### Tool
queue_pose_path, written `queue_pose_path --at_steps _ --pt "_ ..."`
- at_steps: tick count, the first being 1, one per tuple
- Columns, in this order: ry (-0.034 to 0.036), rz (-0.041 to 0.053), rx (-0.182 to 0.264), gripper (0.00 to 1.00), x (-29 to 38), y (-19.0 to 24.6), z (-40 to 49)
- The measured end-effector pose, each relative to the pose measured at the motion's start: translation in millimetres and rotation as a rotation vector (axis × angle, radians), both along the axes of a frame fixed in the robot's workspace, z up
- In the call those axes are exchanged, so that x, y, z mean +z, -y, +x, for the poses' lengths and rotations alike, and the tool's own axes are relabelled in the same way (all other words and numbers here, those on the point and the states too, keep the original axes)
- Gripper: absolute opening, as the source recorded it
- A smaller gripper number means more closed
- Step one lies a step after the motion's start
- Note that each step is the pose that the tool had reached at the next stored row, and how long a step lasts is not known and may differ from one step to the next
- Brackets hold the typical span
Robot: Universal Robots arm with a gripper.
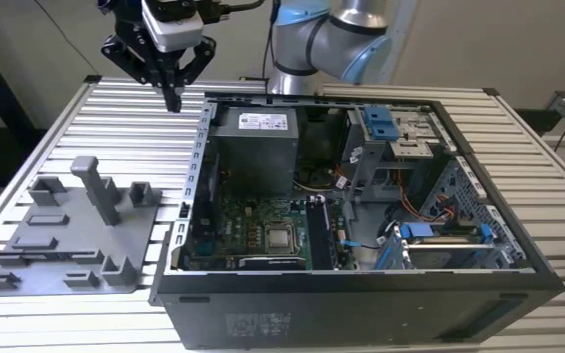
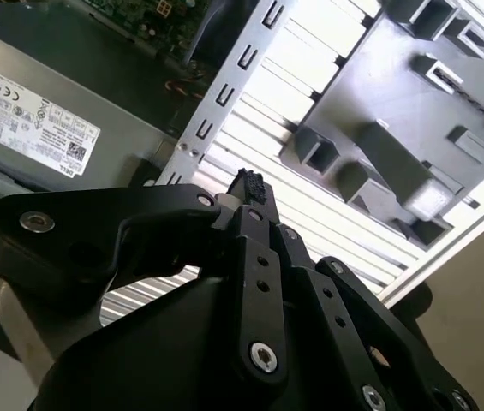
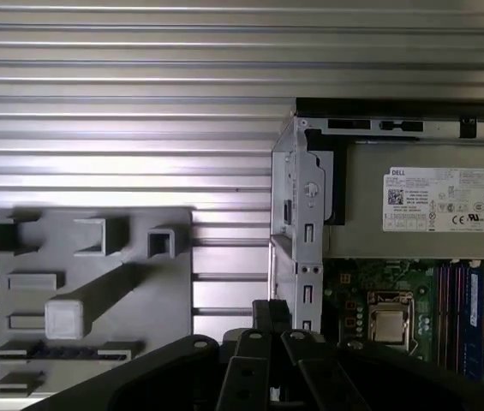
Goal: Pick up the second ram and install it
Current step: 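Reach for the second ram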
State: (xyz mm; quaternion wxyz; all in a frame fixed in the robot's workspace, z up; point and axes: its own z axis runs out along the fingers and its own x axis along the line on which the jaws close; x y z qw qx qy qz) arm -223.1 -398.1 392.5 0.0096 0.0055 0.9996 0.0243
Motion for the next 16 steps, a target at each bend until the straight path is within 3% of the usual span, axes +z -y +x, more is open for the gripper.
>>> queue_pose_path --at_steps 16 --pt "0.0000 0.0000 0.016 0.11 -0.1 0.0 -42.0"
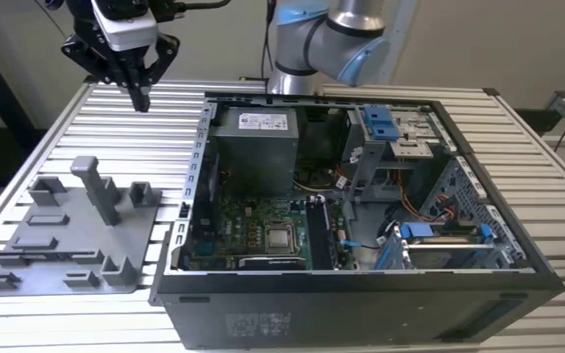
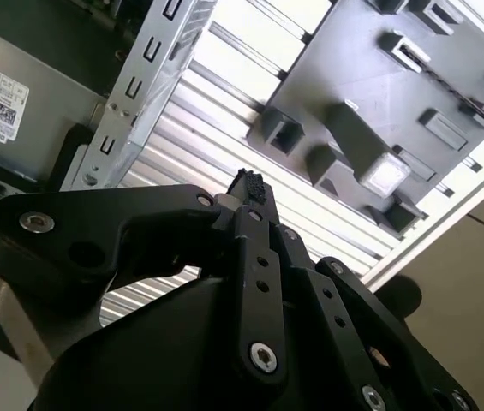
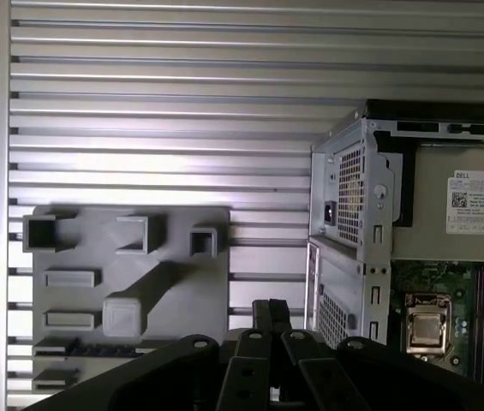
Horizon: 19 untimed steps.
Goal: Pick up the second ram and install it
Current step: 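Reach for the second ram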
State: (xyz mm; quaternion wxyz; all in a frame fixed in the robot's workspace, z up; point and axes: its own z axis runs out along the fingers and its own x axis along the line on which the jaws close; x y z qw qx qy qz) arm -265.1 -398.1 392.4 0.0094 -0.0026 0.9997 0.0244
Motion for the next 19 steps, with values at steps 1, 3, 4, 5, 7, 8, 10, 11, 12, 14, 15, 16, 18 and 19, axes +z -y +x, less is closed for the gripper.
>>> queue_pose_path --at_steps 1,3,4,5,7,8,10,11,12,14,15,16,18,19 --pt "0.0000 0.0000 0.001 0.11 0.0 0.0 -2.6" --pt "0.0000 0.0000 0.003 0.11 0.0 0.0 -7.7" --pt "0.0001 0.0000 0.004 0.11 -0.1 0.0 -10.4" --pt "0.0000 0.0000 0.005 0.11 -0.1 0.0 -12.9" --pt "0.0001 0.0000 0.007 0.11 -0.1 0.0 -17.8" --pt "0.0000 0.0000 0.008 0.11 -0.1 0.0 -20.3" --pt "0.0000 0.0000 0.010 0.11 -0.1 0.0 -25.2" --pt "0.0000 0.0000 0.011 0.11 -0.2 0.0 -27.6" --pt "0.0000 0.0000 0.012 0.11 -0.2 0.0 -30.0" --pt "0.0001 0.0000 0.014 0.11 -0.2 0.0 -34.6" --pt "0.0001 0.0000 0.015 0.11 -0.2 0.0 -36.8" --pt "0.0001 0.0000 0.016 0.11 -0.3 -0.1 -39.1" --pt "0.0000 0.0000 0.017 0.11 -0.3 -0.1 -43.7" --pt "0.0000 0.0000 0.018 0.11 -0.3 -0.1 -46.0"
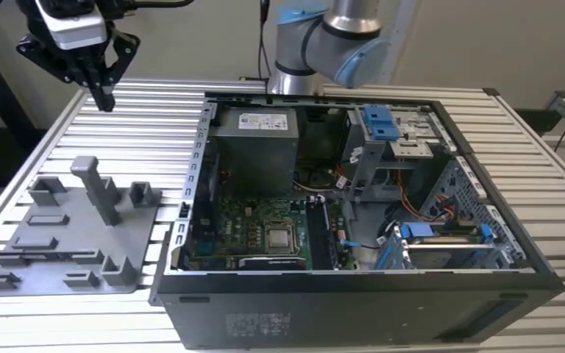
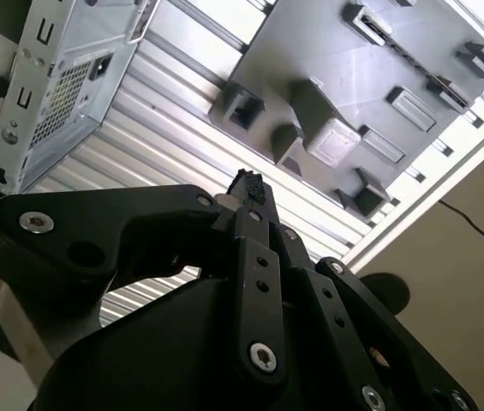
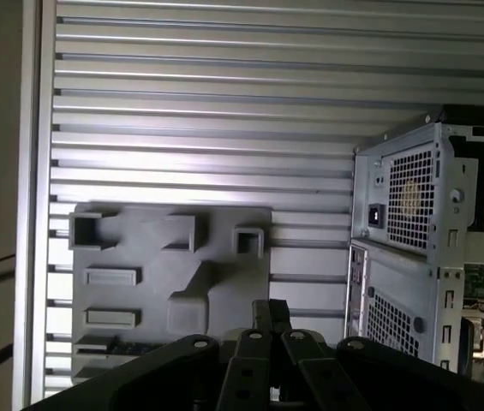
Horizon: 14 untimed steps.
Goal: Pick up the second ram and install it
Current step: 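Reach for the second ram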
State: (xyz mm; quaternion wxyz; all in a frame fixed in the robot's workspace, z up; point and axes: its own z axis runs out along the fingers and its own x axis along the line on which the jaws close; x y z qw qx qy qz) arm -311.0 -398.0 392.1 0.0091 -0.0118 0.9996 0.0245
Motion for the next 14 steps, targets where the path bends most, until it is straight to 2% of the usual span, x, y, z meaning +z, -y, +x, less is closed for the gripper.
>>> queue_pose_path --at_steps 14 --pt "0.0000 0.0000 0.013 0.11 -0.4 -0.1 -32.4"
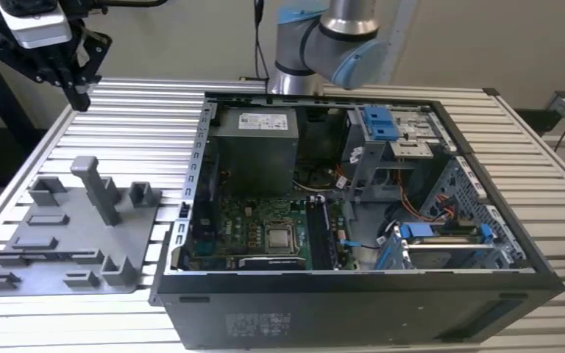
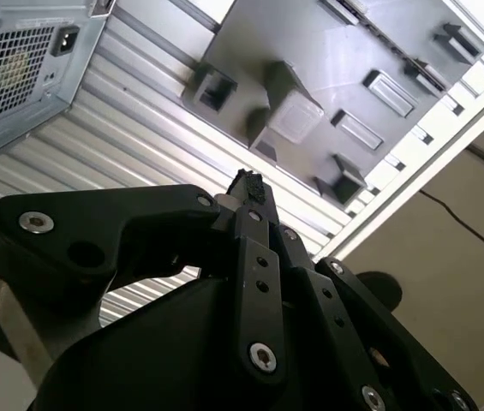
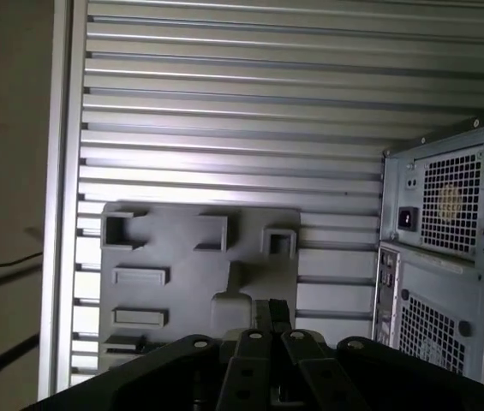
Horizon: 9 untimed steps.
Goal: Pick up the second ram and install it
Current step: 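Reach for the second ram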
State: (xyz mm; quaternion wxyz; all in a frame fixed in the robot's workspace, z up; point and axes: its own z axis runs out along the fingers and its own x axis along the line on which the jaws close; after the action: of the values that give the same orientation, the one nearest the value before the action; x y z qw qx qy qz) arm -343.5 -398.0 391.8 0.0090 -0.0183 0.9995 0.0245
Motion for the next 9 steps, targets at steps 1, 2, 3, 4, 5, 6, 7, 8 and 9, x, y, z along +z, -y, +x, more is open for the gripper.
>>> queue_pose_path --at_steps 1,2,3,4,5,6,7,8,9 --pt "0.0000 0.0000 0.001 0.11 0.0 0.0 -3.0" --pt "0.0000 0.0000 0.002 0.11 0.0 0.0 -6.2" --pt "0.0000 0.0000 0.003 0.11 -0.1 0.0 -9.1" --pt "0.0000 -0.0001 0.004 0.11 -0.1 0.0 -11.7" --pt "0.0000 0.0000 0.005 0.11 -0.2 0.0 -14.1" --pt "0.0001 0.0000 0.006 0.11 -0.2 0.0 -16.6" --pt "0.0000 0.0000 0.007 0.11 -0.2 -0.1 -19.0" --pt "0.0001 0.0000 0.008 0.11 -0.3 -0.1 -21.5" --pt "0.0000 0.0000 0.009 0.11 -0.3 -0.1 -24.1"
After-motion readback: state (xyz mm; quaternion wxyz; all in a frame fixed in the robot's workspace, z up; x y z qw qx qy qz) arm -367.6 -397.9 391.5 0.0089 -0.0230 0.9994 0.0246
